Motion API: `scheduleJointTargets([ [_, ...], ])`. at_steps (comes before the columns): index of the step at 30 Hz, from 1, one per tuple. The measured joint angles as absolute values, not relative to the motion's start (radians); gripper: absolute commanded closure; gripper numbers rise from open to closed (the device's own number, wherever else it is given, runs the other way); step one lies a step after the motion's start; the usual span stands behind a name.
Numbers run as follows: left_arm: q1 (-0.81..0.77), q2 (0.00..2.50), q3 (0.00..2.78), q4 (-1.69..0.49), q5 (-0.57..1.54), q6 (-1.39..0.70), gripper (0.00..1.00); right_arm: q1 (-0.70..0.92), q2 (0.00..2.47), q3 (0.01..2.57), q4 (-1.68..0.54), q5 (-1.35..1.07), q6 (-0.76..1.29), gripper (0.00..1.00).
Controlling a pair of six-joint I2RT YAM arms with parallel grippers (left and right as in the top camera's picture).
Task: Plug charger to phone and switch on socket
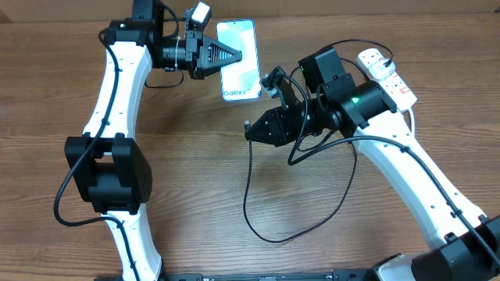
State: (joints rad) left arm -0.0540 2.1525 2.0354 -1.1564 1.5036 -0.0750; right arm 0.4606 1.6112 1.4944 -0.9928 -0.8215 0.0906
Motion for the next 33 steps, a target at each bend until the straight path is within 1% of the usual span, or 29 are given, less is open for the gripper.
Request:
scheduleJointTargets([
  [15,-0.059,2.152,2.035,-1.158,1.519,-0.075,0.96,0.411,1.612,1.494,-0.925,-0.860,0.068,0.96],
  [21,-0.059,2.152,2.035,-1.159,1.519,-0.075,0.96,0.406,1.622,1.478,-0.820,-0.929,0.098,0.96],
  [33,-0.059,2.152,2.035,-1.159,1.519,-0.079,0.96,0.381,1.630,1.397,-0.715,-0.998,0.181,0.96],
])
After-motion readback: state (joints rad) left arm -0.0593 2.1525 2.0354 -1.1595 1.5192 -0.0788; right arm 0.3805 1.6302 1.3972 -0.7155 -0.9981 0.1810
